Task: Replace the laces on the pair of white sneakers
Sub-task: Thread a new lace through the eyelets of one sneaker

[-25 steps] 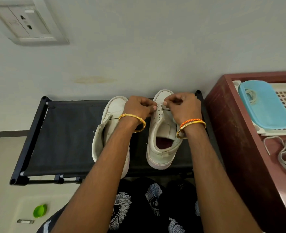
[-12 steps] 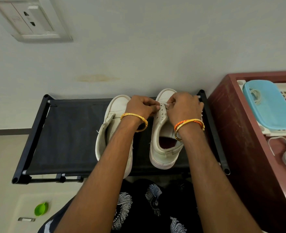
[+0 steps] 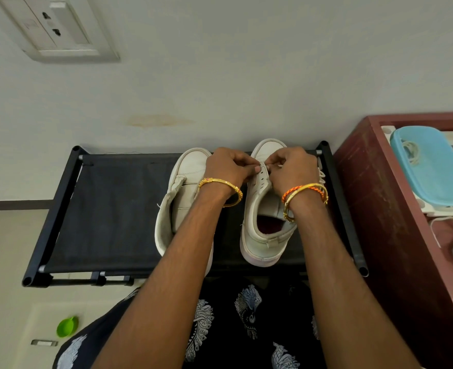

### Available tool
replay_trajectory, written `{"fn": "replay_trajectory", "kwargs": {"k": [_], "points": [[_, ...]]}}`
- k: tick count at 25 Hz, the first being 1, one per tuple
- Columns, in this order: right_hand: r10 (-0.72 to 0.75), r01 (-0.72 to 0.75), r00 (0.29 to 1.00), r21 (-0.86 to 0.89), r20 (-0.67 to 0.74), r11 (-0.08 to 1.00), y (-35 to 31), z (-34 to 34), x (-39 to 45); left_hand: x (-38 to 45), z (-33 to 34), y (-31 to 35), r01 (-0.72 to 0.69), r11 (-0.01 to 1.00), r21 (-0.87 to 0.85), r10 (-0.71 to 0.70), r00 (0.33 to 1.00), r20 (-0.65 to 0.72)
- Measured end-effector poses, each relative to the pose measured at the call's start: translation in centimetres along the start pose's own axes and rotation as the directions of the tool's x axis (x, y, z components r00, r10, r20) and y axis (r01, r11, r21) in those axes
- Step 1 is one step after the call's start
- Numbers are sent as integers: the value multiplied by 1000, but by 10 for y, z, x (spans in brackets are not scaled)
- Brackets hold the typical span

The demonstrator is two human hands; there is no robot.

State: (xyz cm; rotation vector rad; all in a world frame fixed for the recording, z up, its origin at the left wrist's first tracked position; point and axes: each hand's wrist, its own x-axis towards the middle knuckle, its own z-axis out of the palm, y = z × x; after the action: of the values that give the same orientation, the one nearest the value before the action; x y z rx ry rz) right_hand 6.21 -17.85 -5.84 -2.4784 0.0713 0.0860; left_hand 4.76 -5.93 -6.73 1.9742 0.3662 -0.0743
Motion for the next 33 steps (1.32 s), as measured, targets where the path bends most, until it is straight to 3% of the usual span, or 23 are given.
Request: {"fn": "replay_trajectory", "kwargs": {"k": [5, 10, 14, 17, 20, 24, 28, 29, 31, 33], "points": [[52, -45, 998, 151, -38, 987, 1, 3, -1, 2, 4, -2, 2, 1000, -13, -3, 1000, -28], [20, -16, 1000, 254, -11, 967, 2, 1, -2, 2, 7, 3, -12, 985, 174, 14, 1000, -11], [4, -7, 1000, 210, 13, 978, 7, -2, 0, -1, -9, 8, 90, 996, -16, -92, 991, -100], [12, -8, 1000, 175, -19, 984, 12, -6, -1, -3, -43, 10, 50, 993, 105, -23, 970, -242], [22, -16, 999, 138, -43, 990, 13, -10, -9, -10, -82, -8, 95, 970, 224, -25, 954, -299], [47, -41, 998, 105, -50, 994, 14, -15, -22, -30, -129, -49, 264, 943, 203, -144, 872, -467], [102, -101, 995, 87, 0, 991, 16, -17, -37, -38, -158, -82, 441, 896, 61, -296, 692, -659], [125, -126, 992, 87, 15, 988, 17, -18, -42, -40, -158, -83, 457, 887, 61, -302, 676, -672], [172, -175, 984, 119, 37, 977, 20, -17, -50, -41, -145, -74, 460, 879, 129, -265, 694, -670], [195, -201, 979, 163, 51, 966, 22, -17, -56, -40, -123, -53, 408, 868, 283, -149, 758, -636]]}}
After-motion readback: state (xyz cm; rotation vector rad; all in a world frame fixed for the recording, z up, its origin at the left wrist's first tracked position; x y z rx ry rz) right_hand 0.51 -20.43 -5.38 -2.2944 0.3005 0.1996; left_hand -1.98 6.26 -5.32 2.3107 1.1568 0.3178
